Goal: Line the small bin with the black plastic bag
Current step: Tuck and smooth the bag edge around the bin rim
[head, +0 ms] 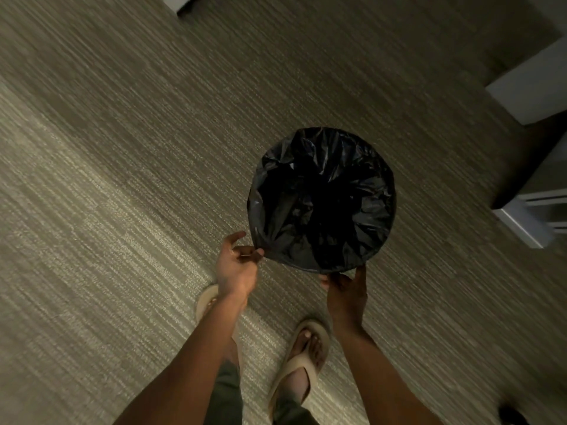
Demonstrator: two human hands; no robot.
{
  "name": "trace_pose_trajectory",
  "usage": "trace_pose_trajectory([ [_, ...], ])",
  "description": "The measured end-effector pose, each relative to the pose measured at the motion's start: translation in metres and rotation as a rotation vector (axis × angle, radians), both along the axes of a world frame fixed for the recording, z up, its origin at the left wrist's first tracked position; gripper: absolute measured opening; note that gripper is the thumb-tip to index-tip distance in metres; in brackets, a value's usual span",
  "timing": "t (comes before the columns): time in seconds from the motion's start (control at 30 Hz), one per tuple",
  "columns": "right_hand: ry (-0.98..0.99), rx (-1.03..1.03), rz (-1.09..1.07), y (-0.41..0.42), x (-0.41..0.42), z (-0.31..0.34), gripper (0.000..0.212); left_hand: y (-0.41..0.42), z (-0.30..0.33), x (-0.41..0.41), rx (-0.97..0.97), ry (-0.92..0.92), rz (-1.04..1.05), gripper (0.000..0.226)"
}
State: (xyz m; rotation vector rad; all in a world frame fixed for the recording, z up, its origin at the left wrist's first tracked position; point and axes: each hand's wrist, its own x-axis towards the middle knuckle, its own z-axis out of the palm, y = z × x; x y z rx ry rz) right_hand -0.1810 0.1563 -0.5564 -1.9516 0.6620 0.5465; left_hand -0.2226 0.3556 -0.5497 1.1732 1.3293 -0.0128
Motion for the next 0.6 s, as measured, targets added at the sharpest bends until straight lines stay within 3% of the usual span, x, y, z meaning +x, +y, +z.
trace_pose_trajectory([
  [0.2, 0.075, 0.056, 0.018, 0.000, 0.012, 0.000, 0.077, 0.012, -0.018, 0.014, -0.083, 0.042, 0.077, 0.028],
  [0.3, 0.123, 0.197, -0.167, -0.009, 0.027, 0.007, 0.070, 0.024, -0.028, 0.017, -0.166, 0.069, 0.139, 0.021],
  [0.43, 0.026, 0.085, -0.389, -0.031, 0.064, 0.020, 0.041, 0.038, -0.026, 0.014, -0.214, 0.139, 0.244, 0.056],
  [0.5, -0.032, 0.109, -0.335, -0.033, 0.082, 0.027, 0.042, 0.034, -0.010, 0.017, -0.103, 0.120, 0.205, 0.071],
  [0.6, -0.057, 0.190, -0.216, -0.023, 0.103, 0.025, 0.056, 0.012, 0.018, 0.030, 0.108, -0.114, -0.003, 0.058],
])
